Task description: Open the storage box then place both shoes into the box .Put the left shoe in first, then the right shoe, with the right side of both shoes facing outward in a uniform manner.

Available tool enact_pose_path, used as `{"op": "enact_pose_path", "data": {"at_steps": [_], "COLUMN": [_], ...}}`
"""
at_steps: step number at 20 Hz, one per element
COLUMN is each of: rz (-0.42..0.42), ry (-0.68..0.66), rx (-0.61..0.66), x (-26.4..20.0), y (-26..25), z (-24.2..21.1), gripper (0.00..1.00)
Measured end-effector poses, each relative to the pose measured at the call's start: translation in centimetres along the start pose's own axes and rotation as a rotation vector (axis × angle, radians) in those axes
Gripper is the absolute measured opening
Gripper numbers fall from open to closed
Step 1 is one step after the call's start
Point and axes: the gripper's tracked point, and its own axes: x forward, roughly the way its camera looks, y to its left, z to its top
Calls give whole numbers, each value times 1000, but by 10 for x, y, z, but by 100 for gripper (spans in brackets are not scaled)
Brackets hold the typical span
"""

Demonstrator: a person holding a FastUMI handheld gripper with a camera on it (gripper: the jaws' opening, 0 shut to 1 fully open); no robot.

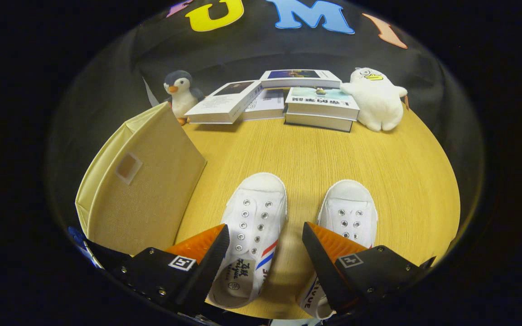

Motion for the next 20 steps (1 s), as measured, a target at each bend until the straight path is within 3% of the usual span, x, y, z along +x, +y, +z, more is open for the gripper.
{"op": "enact_pose_path", "data": {"at_steps": [5, 11, 14, 16, 17, 19, 20], "rz": [5, 86, 130, 96, 101, 93, 76], "ry": [58, 110, 132, 137, 142, 164, 146], "rx": [7, 94, 192, 211, 244, 282, 333], "x": [10, 19, 20, 14, 23, 16, 22], "y": [-5, 5, 12, 4, 4, 4, 5], "z": [-17, -26, -29, -29, -33, -30, -27], "gripper": [96, 81, 50, 47, 17, 18, 9]}}
